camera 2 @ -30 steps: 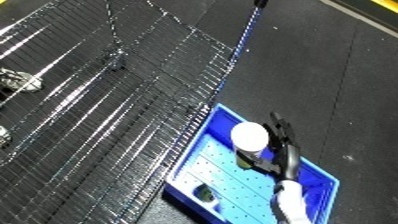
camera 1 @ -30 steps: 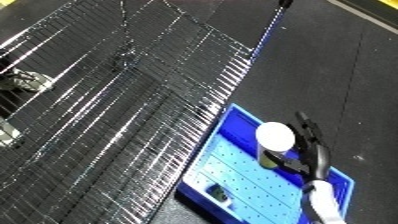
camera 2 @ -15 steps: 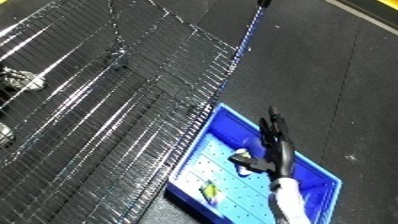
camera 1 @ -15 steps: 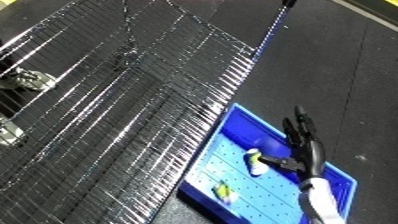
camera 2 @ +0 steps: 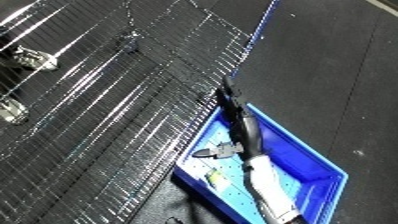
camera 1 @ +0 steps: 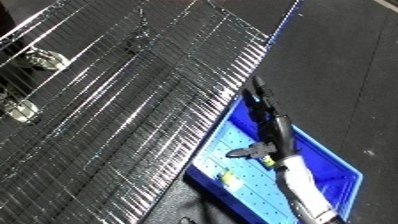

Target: Pick up the object and place it into the box

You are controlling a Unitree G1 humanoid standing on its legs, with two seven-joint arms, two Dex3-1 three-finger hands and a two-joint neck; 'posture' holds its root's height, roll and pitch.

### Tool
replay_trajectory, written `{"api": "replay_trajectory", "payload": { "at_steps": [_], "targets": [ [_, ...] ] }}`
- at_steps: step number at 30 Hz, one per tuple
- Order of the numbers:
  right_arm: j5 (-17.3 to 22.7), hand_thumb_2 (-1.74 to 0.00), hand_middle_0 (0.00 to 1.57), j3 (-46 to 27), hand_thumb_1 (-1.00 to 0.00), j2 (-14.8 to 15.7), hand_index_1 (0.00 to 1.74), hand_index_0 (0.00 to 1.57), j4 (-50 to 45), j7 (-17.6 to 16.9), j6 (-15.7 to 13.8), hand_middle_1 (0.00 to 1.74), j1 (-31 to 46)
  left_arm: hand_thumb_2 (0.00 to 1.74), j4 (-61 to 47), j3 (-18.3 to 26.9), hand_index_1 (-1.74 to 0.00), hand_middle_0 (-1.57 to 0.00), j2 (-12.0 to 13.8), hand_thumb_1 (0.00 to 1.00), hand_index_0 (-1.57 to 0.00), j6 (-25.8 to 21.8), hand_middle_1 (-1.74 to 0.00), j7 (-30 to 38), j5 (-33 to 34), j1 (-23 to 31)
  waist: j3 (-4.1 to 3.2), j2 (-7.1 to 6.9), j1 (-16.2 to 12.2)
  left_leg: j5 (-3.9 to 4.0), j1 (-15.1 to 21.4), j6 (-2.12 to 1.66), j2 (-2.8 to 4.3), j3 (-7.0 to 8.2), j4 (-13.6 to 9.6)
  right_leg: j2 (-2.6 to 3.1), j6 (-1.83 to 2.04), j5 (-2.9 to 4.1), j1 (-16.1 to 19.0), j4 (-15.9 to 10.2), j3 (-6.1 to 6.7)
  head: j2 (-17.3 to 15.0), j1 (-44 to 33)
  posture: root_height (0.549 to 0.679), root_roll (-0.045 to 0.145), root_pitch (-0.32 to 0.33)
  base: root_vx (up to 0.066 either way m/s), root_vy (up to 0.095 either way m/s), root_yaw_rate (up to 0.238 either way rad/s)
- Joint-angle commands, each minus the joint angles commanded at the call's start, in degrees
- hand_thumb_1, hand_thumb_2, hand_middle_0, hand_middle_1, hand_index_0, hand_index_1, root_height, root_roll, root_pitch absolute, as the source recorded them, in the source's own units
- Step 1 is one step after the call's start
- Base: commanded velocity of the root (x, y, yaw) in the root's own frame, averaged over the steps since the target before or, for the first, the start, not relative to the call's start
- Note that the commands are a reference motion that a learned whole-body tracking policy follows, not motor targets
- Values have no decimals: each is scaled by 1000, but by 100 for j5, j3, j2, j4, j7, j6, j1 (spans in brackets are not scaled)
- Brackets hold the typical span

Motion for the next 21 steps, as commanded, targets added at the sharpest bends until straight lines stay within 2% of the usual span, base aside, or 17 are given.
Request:
{"api": "replay_trajectory", "payload": {
  "at_steps": [9, 14, 18, 21],
  "targets": [
    [-709, 0, 0, 462, 0, 218, 0, 0, -248, 258, 405, 0, -279, 1740, -1, 113, -1740, -1570, 35, 1000, -1570, 126, -1740, 40, 115, -37, -8, -287, 388, 27, -59, 12, -14, -240, -4, 3, -33, 14, 208, -14, -202, -308, -934, 664, 77, -85, 23, -44, 168],
    [-969, 0, 0, 734, 0, 349, 0, 0, -321, 460, 534, 0, -345, 1740, 18, 224, -1740, -1570, 93, 1000, -1570, 244, -1740, 29, 210, -43, -14, -453, 608, 51, -124, 14, -14, -364, 41, 34, -51, -10, 318, 48, -314, -446, -1611, 663, 68, -97, 32, -69, 201],
    [-1165, 0, 0, 896, 0, 448, 0, 0, -311, 379, 574, 0, -378, 1740, 60, 277, -1740, -1570, 111, 1000, -1570, 379, -1740, 46, 324, -71, -42, -538, 760, 78, -169, 20, -30, -436, 85, 62, -59, -35, 377, 107, -392, -402, -2081, 662, 61, -105, 38, -59, 214],
    [-1112, 0, 0, 971, 0, 517, 0, 0, -298, 335, 589, 0, -401, 1740, 106, 298, -1740, -1570, 132, 1000, -1570, 442, -1740, 51, 364, -62, -55, -575, 849, 98, -205, 26, -55, -486, 119, 75, -61, -56, 409, 142, -448, -315, -2390, 662, 58, -109, 33, -36, 169]
  ]
}}
